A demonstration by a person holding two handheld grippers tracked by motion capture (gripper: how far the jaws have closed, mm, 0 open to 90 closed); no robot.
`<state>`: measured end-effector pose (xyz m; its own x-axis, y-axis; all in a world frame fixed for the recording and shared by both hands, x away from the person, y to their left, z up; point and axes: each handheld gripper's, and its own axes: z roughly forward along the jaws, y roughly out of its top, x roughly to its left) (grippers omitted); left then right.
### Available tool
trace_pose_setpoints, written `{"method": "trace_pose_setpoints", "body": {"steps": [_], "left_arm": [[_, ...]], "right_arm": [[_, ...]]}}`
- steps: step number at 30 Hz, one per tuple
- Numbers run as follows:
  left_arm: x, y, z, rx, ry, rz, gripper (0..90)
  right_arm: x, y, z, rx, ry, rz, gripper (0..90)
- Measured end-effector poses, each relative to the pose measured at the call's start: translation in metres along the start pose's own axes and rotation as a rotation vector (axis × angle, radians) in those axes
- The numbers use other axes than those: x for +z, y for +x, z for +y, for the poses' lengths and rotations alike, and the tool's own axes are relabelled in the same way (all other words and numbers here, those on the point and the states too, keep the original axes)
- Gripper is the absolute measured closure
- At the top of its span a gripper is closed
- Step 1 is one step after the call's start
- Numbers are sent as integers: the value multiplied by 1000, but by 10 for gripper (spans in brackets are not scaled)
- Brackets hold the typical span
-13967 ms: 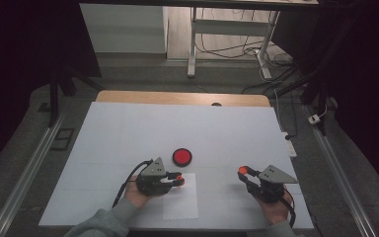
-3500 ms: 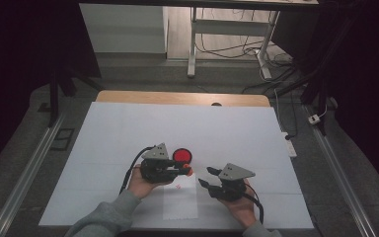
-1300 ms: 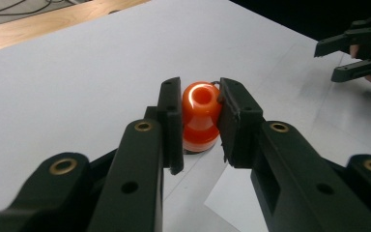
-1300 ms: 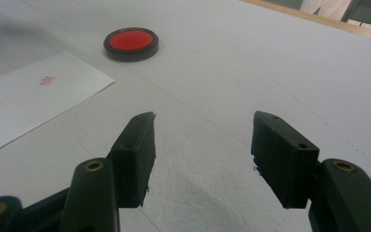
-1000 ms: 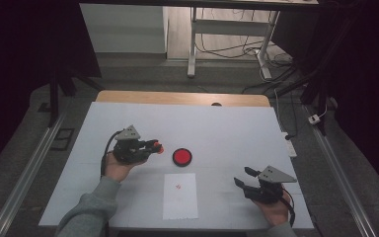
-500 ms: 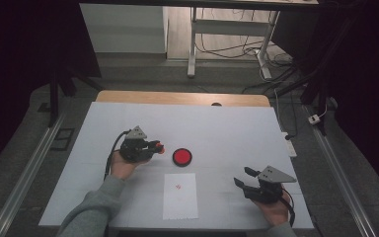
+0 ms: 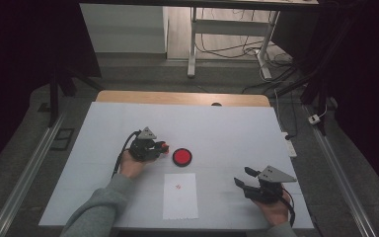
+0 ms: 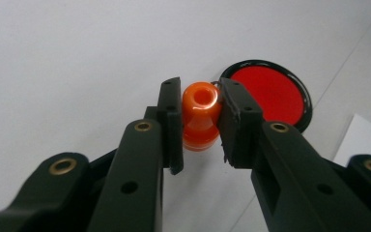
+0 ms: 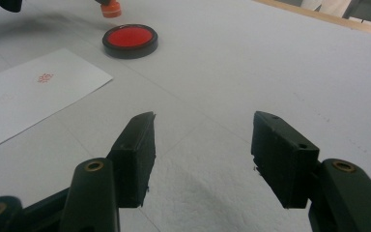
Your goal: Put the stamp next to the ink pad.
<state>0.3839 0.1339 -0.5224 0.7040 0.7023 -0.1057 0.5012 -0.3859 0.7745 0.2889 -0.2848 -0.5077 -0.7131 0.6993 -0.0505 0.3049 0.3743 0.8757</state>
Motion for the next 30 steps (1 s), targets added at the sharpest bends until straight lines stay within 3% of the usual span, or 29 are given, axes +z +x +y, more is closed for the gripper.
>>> {"method": "trace_pose_setpoints", "body": {"steps": [24,30], "left_arm": [[13,-1,-3,16,37,11,704],[13,-1,-3,12,33,13,623]], "right_arm": [[0,0,-1,1,2,1,406],[0,-1,0,1,4,1,406]]}}
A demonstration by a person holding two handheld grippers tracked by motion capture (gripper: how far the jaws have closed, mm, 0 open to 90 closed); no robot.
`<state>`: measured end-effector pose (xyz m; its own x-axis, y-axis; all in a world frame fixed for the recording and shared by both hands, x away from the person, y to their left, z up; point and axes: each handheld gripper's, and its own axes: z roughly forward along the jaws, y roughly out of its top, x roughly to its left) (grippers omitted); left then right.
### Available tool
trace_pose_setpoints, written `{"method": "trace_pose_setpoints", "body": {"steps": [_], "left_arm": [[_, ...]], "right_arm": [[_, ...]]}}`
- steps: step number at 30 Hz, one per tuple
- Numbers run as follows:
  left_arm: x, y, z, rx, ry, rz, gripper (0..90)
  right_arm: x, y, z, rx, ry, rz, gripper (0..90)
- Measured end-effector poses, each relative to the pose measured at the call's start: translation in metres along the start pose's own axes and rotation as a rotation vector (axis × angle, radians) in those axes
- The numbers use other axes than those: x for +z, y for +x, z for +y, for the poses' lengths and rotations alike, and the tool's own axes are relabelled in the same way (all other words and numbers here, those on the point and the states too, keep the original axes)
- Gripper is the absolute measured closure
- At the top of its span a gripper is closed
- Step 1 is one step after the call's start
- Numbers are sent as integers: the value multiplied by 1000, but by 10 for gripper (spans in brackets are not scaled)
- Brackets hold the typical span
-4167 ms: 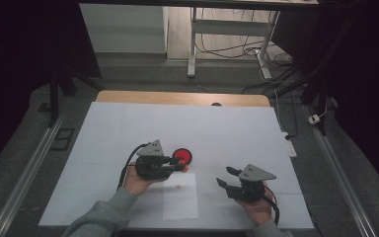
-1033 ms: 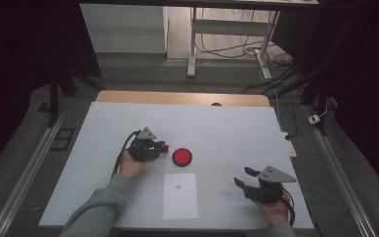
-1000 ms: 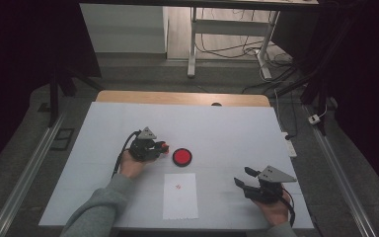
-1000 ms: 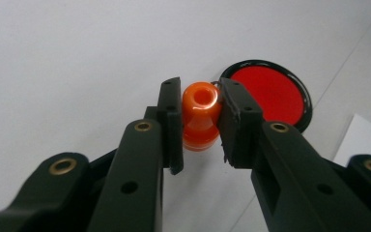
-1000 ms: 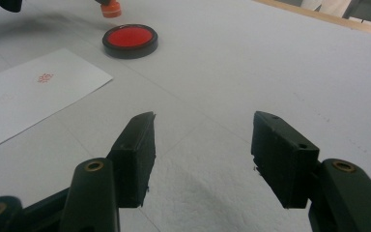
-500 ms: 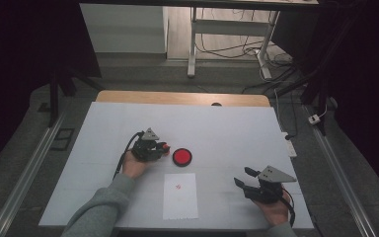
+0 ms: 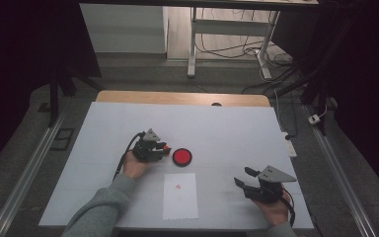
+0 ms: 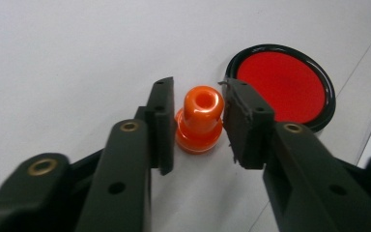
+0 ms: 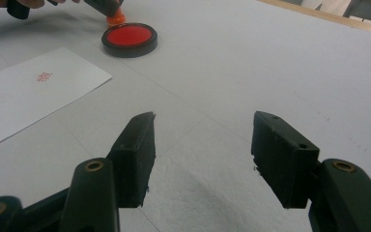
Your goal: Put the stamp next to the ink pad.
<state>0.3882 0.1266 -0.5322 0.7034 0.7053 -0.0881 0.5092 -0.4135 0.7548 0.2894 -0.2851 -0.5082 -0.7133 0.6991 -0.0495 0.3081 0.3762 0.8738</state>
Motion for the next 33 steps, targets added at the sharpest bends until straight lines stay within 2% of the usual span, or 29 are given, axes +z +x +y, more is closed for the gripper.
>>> {"method": "trace_pose_setpoints", "body": {"steps": [13,17,26,33], "left_arm": [[-5,0,2,-26,-31,4,428],[-11,0,3,-35,-46,-10,378],[-35,-7,5,-38,-71,-51,321],[-55,-19,1,-2,-81,-69,319]], "right_arm": [[0,0,0,2,0,2,406],[-1,0,0,0,-2,2,406],[0,-2,0,5,-5,8,405],[-2,-3,1,6,-12,4,404]]}}
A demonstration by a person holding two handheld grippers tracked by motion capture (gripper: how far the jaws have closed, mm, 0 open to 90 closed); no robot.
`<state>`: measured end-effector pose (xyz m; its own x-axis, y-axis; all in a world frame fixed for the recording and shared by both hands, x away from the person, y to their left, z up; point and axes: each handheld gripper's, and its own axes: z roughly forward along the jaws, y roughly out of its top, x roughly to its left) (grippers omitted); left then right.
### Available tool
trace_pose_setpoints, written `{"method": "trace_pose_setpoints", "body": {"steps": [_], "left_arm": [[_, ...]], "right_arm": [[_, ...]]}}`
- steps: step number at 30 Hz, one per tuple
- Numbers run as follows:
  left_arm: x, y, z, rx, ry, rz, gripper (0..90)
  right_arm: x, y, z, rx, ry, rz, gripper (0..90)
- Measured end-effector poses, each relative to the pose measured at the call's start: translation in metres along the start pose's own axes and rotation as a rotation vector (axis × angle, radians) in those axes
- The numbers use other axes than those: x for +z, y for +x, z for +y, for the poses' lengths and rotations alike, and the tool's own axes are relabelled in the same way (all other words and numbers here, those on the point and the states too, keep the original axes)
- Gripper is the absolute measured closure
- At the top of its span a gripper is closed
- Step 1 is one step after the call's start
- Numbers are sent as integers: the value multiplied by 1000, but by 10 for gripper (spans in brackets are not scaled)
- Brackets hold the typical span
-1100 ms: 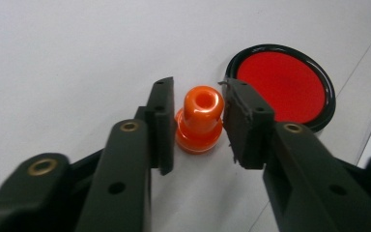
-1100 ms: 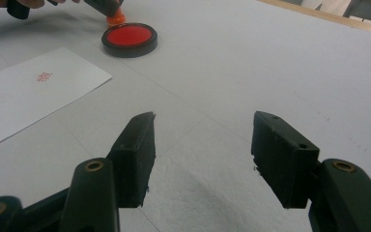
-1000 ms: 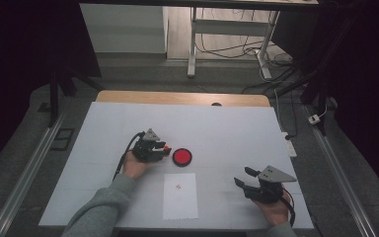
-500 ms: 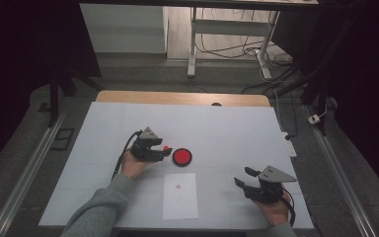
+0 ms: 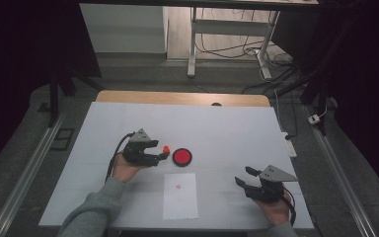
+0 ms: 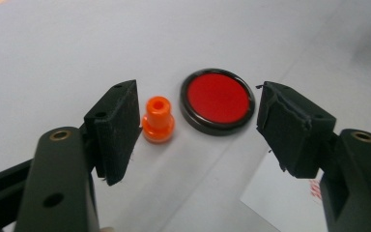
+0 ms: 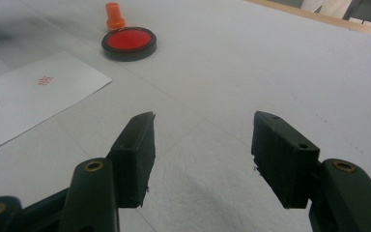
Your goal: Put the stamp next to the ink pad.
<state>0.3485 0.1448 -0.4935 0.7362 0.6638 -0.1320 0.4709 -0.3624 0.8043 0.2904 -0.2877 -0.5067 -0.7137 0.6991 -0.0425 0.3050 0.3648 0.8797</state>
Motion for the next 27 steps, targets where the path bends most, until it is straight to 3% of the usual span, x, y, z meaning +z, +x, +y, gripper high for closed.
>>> {"method": "trace_pose_setpoints", "body": {"steps": [10,16,27], "left_arm": [[-29,-19,-14,24,-34,6,313],[-48,-26,-37,25,-42,10,314],[-81,-27,-76,12,-50,53,314]], "right_arm": [[-3,2,2,-6,-11,9,400],[-6,1,3,-8,-14,14,400],[-6,-4,0,-5,7,15,392]]}}
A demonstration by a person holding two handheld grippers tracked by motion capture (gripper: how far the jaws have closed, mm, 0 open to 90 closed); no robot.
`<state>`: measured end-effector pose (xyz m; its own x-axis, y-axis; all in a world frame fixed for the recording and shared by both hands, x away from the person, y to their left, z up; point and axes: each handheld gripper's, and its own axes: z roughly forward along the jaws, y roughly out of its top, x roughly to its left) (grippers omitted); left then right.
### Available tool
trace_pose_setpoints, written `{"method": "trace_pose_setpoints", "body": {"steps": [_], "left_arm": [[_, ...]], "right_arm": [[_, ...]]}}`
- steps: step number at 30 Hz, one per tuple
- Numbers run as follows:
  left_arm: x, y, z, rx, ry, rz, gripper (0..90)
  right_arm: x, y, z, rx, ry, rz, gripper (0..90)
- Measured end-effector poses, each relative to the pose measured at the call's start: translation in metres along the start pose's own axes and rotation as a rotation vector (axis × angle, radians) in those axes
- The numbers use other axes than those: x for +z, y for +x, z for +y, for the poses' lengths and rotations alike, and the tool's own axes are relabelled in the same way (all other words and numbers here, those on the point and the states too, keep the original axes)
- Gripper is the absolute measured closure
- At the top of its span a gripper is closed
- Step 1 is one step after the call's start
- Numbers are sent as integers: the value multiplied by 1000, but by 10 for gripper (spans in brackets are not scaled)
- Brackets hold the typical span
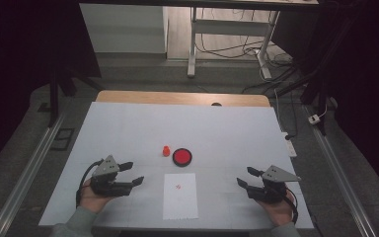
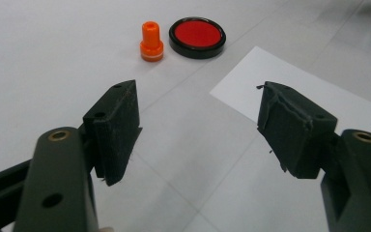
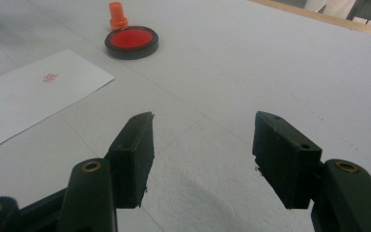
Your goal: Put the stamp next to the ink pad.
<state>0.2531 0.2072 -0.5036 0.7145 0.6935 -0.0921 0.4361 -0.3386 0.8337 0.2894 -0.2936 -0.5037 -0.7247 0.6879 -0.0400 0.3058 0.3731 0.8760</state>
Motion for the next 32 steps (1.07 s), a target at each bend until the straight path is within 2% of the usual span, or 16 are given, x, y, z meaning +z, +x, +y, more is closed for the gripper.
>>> {"method": "trace_pose_setpoints", "body": {"steps": [9,15,32], "left_arm": [[-9,-1,-11,4,19,23,313],[-9,0,-11,6,23,24,312],[-8,-1,-9,11,28,20,310]], "right_arm": [[1,-6,-5,0,19,-19,391],[1,-9,-7,1,29,-23,391],[1,-6,-6,-22,26,-24,388]]}}
